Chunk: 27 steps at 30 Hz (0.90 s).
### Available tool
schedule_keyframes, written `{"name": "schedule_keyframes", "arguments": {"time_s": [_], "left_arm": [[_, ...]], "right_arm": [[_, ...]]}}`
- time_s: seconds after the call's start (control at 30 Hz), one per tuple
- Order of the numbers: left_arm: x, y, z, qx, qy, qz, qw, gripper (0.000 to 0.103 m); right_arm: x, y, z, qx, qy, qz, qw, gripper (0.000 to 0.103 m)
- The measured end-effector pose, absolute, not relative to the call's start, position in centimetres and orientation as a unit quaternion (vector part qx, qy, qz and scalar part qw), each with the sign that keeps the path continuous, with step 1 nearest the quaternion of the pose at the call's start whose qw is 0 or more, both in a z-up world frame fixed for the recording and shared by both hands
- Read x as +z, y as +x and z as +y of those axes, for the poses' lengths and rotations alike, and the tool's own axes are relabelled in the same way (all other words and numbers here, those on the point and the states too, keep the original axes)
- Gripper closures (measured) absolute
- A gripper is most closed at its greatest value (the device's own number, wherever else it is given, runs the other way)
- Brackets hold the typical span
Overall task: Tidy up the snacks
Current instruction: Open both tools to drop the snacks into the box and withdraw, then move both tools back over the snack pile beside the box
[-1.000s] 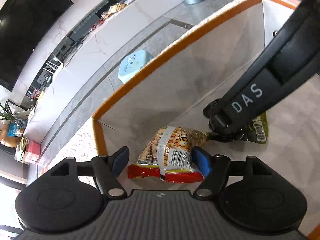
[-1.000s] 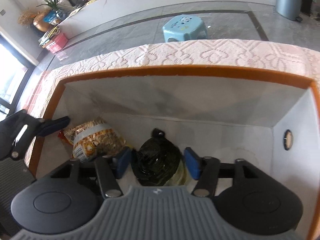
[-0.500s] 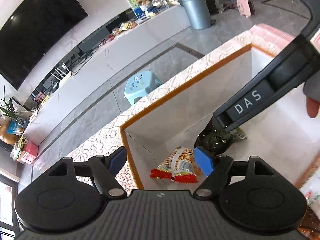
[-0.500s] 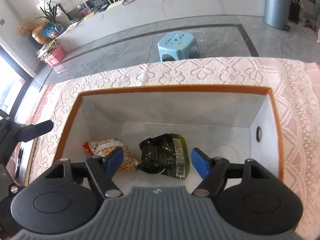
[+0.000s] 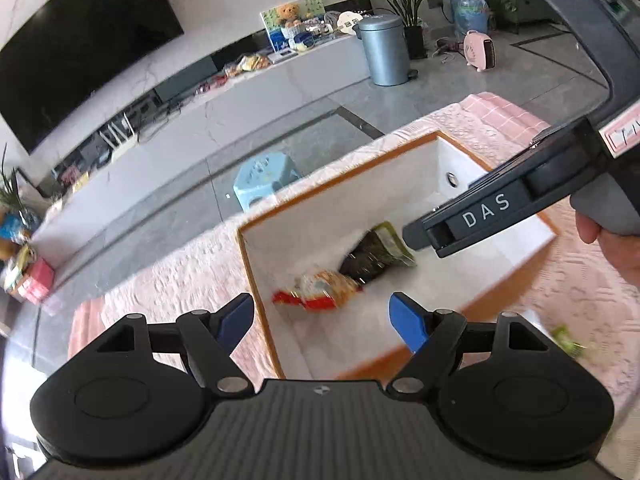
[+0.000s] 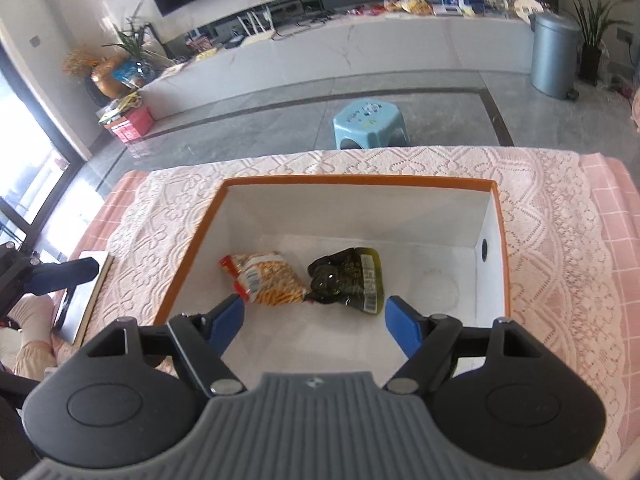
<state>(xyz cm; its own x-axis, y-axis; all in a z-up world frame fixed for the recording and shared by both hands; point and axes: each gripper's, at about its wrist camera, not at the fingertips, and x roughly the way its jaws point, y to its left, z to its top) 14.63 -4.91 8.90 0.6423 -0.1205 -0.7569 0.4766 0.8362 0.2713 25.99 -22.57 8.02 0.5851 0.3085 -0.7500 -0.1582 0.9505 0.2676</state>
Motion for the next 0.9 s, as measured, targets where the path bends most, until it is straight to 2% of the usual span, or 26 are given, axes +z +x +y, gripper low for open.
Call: {"name": "schedule_keyframes", "arguments": {"time_s": [0.17, 0.3, 0.53, 0.63, 0.9], "left_arm": [[9.4, 11.0, -4.2, -0.19, 0.203, 0.389, 0.878, 0.013], [9.5, 8.3, -2.5, -0.2, 0.142, 0.397, 0.885, 0.013], [8.2, 4.5, 0.5, -0.17, 0.058, 0.404, 0.897, 0.013], [6.8, 3.2, 1.0, -0.157, 0.059, 0.406, 0.898, 0.013], [2.4, 1.0, 1.6, -0.176, 0.073, 0.428, 0.883, 0.013]], "right_arm": [[9.1, 20.8, -22.5, 0.15, 0.063, 0.395, 0.904, 0.028], [9.4, 16.9, -22.9, 0.16, 0.061, 0.367, 0.914, 0.028], [7.3, 10.0, -23.9, 0.161, 0.083, 0.322, 0.929, 0.031], [5.6, 7.7, -24.2, 0.157, 0.111, 0.318, 0.928, 0.037], [1.4, 2.8, -23.9, 0.12, 0.076, 0.287, 0.947, 0.037]]}}
